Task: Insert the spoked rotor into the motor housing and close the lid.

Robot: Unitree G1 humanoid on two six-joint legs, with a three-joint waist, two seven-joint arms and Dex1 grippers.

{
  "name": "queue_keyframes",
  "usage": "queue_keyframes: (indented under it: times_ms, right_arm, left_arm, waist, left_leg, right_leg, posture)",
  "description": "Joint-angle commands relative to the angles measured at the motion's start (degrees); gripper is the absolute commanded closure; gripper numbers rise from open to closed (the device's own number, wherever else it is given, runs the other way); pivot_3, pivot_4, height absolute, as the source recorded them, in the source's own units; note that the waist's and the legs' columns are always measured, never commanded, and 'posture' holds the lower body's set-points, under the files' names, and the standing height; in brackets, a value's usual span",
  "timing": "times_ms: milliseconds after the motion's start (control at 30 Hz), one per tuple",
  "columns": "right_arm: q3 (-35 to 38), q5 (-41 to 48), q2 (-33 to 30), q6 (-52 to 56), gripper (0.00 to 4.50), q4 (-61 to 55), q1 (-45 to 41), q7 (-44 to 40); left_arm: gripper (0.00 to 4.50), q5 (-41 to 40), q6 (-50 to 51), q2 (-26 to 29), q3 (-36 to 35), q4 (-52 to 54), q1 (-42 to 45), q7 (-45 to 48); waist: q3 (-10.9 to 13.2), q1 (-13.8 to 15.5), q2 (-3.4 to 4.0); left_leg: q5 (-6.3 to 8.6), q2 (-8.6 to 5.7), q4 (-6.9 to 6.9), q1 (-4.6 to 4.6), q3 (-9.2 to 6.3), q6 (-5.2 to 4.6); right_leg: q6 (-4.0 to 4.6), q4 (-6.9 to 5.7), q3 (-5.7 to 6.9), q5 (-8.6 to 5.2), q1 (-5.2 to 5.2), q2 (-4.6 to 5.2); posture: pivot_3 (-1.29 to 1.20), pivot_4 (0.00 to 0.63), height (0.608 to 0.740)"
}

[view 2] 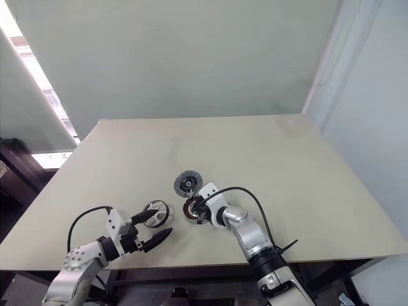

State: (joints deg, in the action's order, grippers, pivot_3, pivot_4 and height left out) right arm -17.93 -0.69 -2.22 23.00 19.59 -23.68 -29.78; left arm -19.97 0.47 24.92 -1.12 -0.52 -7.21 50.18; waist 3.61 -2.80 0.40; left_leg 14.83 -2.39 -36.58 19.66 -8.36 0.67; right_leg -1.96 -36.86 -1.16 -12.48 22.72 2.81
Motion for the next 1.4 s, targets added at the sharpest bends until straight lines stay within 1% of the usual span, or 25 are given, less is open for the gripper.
queue_keyframes:
  times_ms: [33, 1100, 1233, 1300, 1333, 1400]
  right_arm:
    - [0.28, 0.29, 0.39, -0.24, 3.70, -1.66, -0.72, 0.13]
    - [-0.23, -0.30, 0.91, -1.04, 3.70, 0.62, -1.32, 0.16]
    - [-0.79, -0.56, 0.56, 0.25, 3.70, 0.65, -1.42, -0.45]
    - [-0.77, -0.67, 0.56, -0.11, 2.97, 0.59, -1.19, -0.34]
    - [-0.74, -0.68, 0.58, -0.25, 2.72, 0.57, -1.14, -0.27]
    - [-0.72, -0.64, 0.57, -0.29, 1.99, 0.53, -1.09, -0.25]
  left_arm:
    - [0.00, 0.17, -0.73, 0.52, -0.30, 1.61, 0.76, 0.07]
    - [0.00, 0.33, -1.37, 0.33, -0.40, 1.16, 0.69, 0.01]
    - [0.00, 0.40, -1.55, 0.34, -0.40, 0.98, 0.64, 0.00]
    - [0.00, 0.42, -1.63, 0.33, -0.37, 0.94, 0.60, -0.01]
    - [0.00, 0.41, -1.66, 0.33, -0.36, 0.90, 0.59, -0.01]
    - [0.00, 0.42, -1.70, 0.31, -0.34, 0.88, 0.57, -0.01]
  waist:
    - [0.00, 0.00, 0.00]
    - [-0.01, -0.03, 0.01]
    - [-0.01, -0.04, 0.00]
    - [-0.02, -0.03, 0.01]
    - [-0.02, -0.03, 0.01]
    - [-0.02, -0.02, 0.01]
  left_leg:
    - [0.00, 0.00, 0.00, 0.00, 0.00, 0.00]
    - [0.00, 0.00, 0.00, -0.01, 0.00, 0.00]
    - [0.00, 0.01, 0.00, -0.03, 0.00, 0.00]
    - [0.00, 0.01, -0.01, -0.04, 0.00, 0.00]
    - [0.00, 0.01, 0.00, -0.04, 0.00, 0.00]
    - [0.00, 0.01, 0.00, -0.04, 0.00, 0.00]
  right_leg:
    - [0.00, 0.00, 0.00, 0.00, 0.00, 0.00]
    - [0.00, -0.01, 0.00, 0.00, 0.00, 0.00]
    - [0.00, -0.03, 0.00, 0.00, -0.01, -0.01]
    - [0.00, -0.03, 0.00, 0.00, -0.01, -0.01]
    - [0.00, -0.03, 0.00, 0.00, -0.01, -0.01]
    - [0.00, -0.03, 0.00, 0.00, -0.01, -0.01]
  posture:
    - [0.00, 0.000, 0.740]
    - [0.00, 0.000, 0.740]
    - [0.00, 0.000, 0.740]
    - [0.00, 0.000, 0.740]
    - [0.00, 0.000, 0.740]
    - [0.00, 0.000, 0.740]
